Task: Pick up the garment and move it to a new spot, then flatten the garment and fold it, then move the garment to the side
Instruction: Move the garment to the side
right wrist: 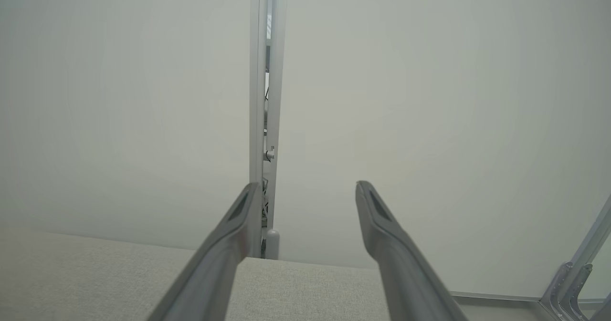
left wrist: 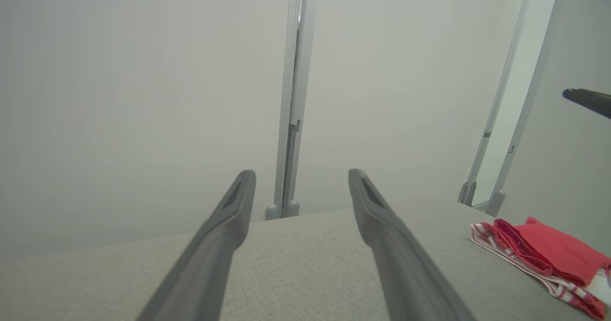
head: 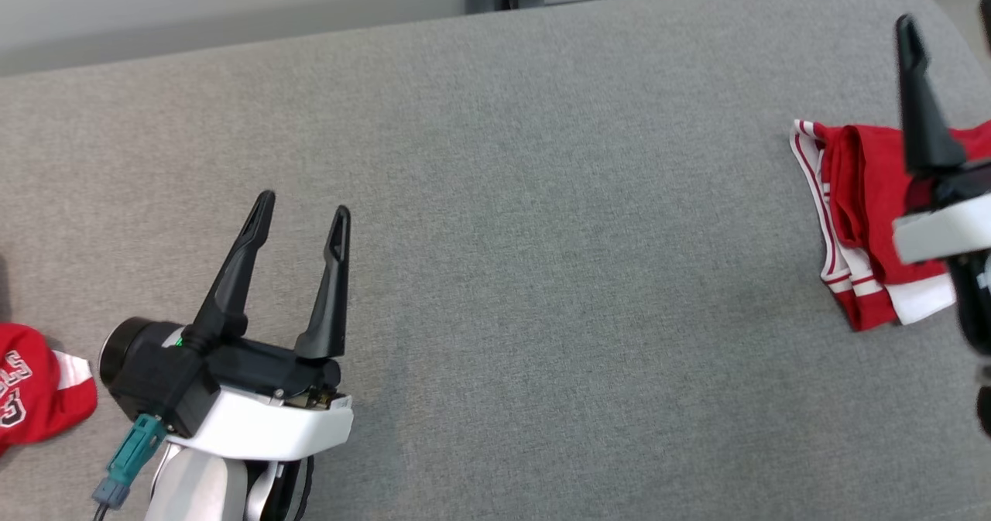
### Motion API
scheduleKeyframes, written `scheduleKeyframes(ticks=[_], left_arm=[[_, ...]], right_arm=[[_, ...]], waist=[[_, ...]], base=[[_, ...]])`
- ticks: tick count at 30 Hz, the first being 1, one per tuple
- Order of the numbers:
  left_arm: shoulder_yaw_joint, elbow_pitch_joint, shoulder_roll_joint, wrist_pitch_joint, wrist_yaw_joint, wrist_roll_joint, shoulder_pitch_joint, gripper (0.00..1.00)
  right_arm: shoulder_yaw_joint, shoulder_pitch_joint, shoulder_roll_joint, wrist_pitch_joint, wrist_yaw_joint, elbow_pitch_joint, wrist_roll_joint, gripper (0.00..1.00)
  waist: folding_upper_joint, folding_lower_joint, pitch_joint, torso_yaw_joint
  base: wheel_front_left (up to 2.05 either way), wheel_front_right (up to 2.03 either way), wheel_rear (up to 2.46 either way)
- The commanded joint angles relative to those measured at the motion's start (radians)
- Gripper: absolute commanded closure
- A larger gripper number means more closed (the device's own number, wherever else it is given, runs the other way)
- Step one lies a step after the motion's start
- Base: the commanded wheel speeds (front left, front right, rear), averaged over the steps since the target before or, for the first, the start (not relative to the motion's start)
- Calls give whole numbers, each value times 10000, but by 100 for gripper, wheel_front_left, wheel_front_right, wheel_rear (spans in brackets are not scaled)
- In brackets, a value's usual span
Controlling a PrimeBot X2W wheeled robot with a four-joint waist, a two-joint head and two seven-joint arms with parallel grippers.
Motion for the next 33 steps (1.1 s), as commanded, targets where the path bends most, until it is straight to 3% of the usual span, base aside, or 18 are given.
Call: scheduleKeyframes(ticks=[1, 8, 12, 20, 33], left_arm=[[80, 21, 19, 7, 6, 40, 114, 0], [532, 157, 0, 7, 264, -333, 806, 0], [735, 252, 1, 7, 472, -326, 1052, 0], [791, 609, 0, 7, 839, -585, 1567, 0], [531, 903, 1, 7, 939, -656, 1746, 0]], right_arm=[[30, 203, 35, -135, -1, -62, -27, 0], [418, 1609, 1093, -1209, 1, -44, -260, 0], [734, 2198, 1390, -1698, 1, 63, -555, 0], [630, 3559, 2355, -1997, -1, 479, -1520, 0], [465, 3874, 2761, -1995, 1, 432, -1598, 0]], waist=[[0, 0, -272, 169], [0, 0, -868, 430], [0, 0, -1091, 584], [0, 0, -1427, 846], [0, 0, -1531, 883]], base=[[0, 0, 0], [0, 0, 0], [0, 0, 0], [0, 0, 0], [0, 0, 0]])
